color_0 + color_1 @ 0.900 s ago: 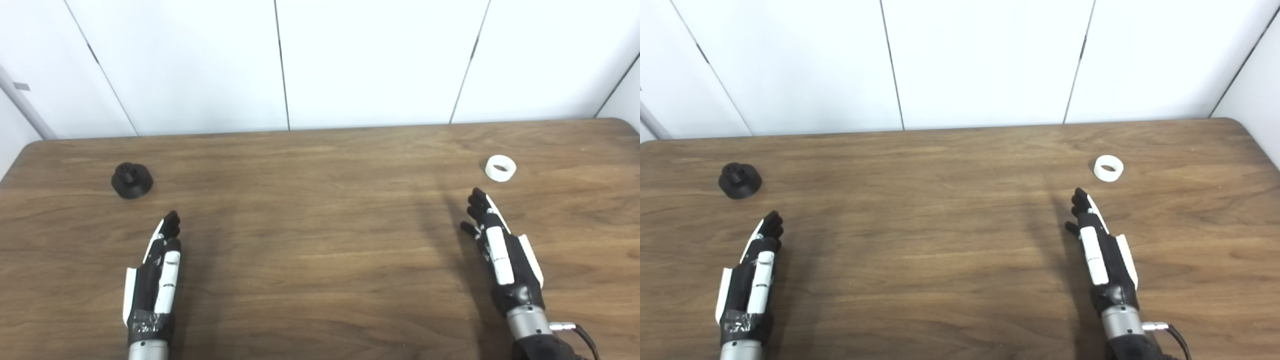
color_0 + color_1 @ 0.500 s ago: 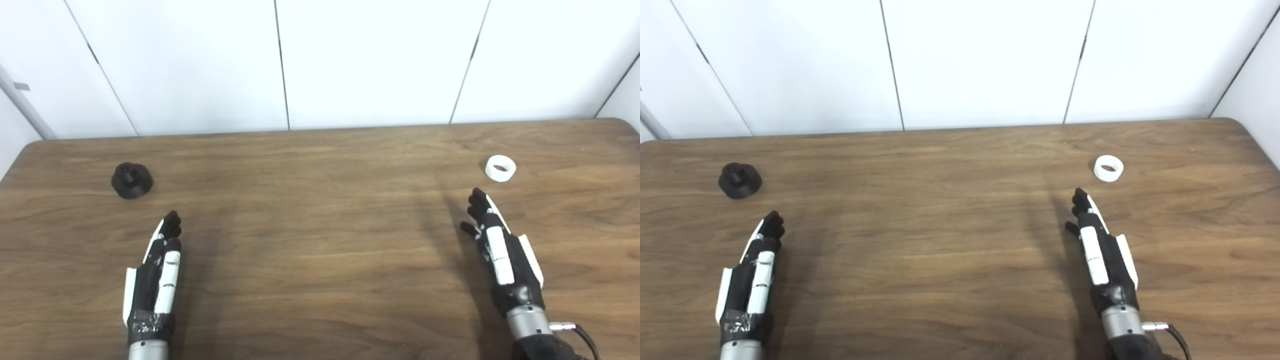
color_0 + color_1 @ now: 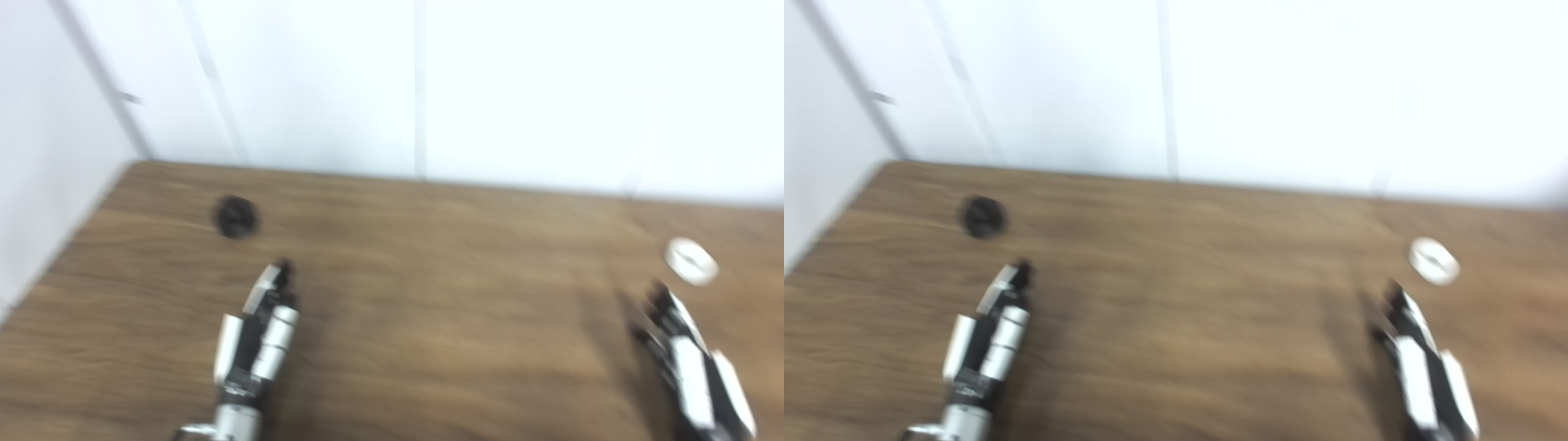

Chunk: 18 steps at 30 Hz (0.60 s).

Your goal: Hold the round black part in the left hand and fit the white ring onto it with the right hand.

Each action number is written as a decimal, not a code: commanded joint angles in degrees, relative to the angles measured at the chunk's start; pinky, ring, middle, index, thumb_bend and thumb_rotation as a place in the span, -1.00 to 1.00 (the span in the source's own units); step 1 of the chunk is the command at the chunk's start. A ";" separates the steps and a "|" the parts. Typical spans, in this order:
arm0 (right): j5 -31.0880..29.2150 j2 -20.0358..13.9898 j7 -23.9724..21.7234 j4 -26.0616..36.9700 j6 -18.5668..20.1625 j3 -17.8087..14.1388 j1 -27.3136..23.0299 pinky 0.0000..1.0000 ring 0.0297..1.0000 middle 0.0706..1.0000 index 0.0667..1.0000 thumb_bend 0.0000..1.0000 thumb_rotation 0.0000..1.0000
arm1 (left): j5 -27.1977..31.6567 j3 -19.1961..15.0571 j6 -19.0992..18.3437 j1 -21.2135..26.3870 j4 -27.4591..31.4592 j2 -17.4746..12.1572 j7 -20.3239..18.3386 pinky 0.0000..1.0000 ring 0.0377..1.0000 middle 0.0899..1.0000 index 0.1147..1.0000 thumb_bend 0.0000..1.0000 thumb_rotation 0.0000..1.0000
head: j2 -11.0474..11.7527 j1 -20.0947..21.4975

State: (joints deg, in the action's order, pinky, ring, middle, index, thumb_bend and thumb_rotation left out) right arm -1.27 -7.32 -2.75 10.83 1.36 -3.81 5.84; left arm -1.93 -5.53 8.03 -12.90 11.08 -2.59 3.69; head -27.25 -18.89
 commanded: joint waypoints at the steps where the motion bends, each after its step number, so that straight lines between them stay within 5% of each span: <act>1: -0.68 -0.96 -0.64 -0.46 -0.21 -0.38 -0.38 1.00 0.96 0.97 0.98 -0.12 1.00 | -0.22 1.17 2.82 -3.53 -2.86 3.06 0.98 0.95 0.89 0.86 0.84 -0.03 0.48 | 0.11 -0.26; 18: -3.44 -1.53 -2.26 -3.08 -2.35 -0.69 -0.97 1.00 0.98 1.00 1.00 -0.16 1.00 | -2.18 2.83 4.65 -3.02 -4.81 3.86 2.76 1.00 0.93 0.88 0.85 0.02 0.47 | 1.79 -1.67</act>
State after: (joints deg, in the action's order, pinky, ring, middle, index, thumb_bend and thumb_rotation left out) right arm -4.70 -8.40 -5.11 8.16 -1.36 -4.14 5.26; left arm -4.24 -4.05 11.45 -12.44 9.97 -2.42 5.66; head -25.40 -20.48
